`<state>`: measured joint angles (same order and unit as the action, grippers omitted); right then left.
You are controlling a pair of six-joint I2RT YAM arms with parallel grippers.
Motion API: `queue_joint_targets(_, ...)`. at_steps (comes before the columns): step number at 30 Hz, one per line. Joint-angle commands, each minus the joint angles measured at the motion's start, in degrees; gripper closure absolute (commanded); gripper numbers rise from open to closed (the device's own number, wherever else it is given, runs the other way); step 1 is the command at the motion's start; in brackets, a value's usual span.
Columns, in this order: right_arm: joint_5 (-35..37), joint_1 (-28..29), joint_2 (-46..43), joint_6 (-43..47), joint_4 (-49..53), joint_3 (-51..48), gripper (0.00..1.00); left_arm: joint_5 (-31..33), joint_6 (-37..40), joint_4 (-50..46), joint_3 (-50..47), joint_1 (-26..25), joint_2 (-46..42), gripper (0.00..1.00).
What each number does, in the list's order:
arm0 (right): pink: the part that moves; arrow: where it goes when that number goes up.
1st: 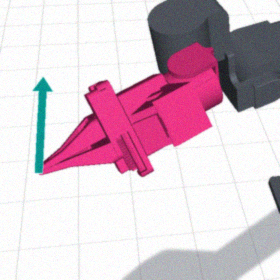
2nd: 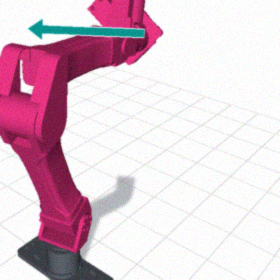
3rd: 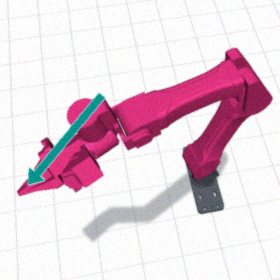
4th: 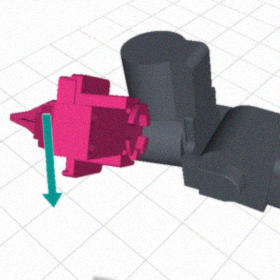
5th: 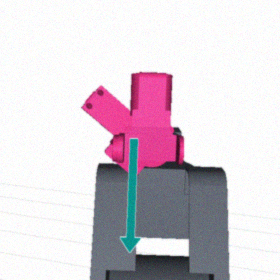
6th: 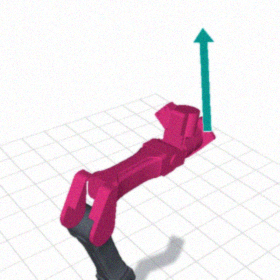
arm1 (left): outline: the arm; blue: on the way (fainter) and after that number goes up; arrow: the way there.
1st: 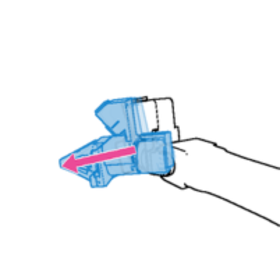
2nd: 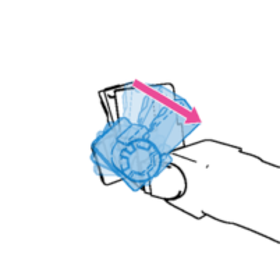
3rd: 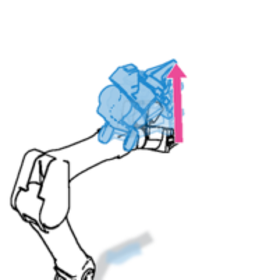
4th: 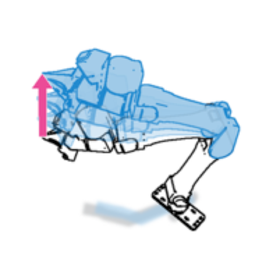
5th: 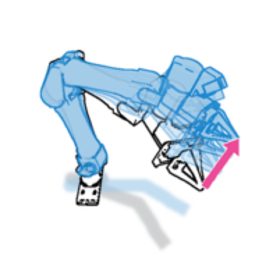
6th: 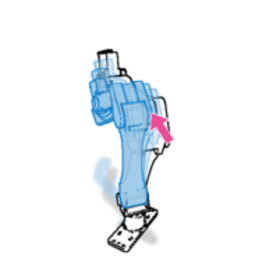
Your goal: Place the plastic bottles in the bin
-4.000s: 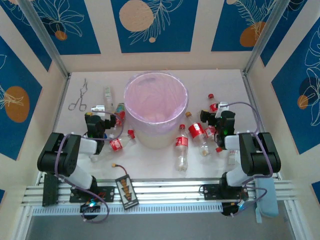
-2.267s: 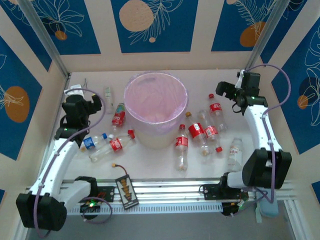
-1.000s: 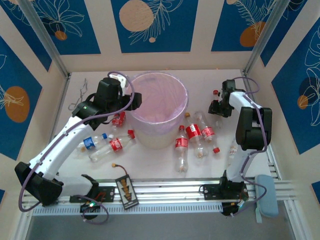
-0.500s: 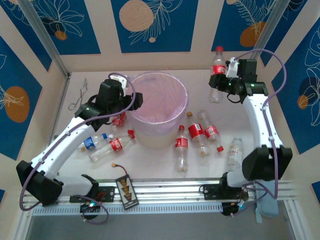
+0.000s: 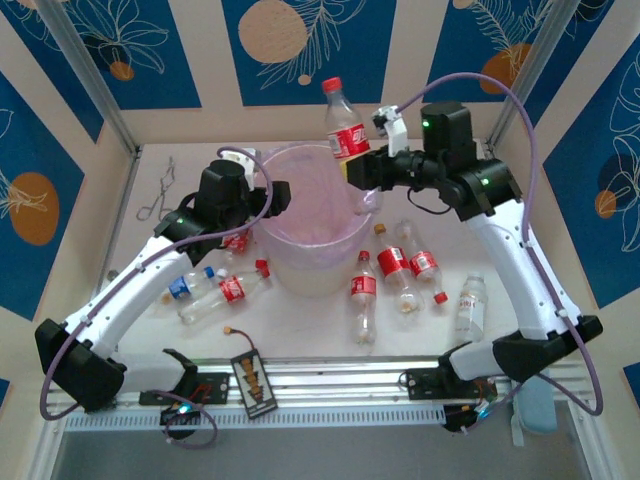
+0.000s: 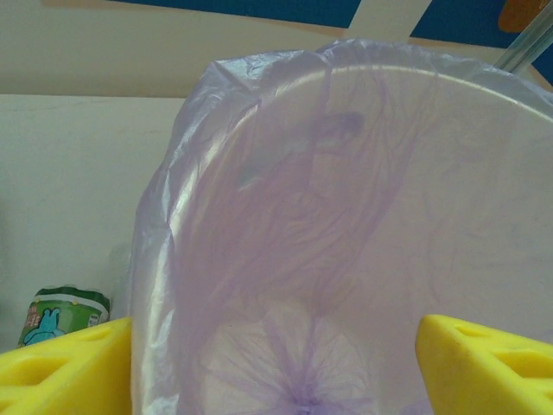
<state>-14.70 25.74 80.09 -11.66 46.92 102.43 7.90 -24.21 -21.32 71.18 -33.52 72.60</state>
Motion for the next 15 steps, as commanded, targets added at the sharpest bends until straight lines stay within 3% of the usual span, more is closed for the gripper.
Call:
queue_joint_targets(1, 1.93, 2.04, 3.68, 2.26, 3.75, 2.35, 0.56, 0.00, -1.23, 0.30, -2.26, -0.92, 0.49, 0.20)
queue_joint_targets(15, 5.47, 7.40, 14.01, 6.46, 4.07, 1.24, 0.56, 1.85, -2.34, 1.20, -4.01, -0.89, -1.49, 0.21)
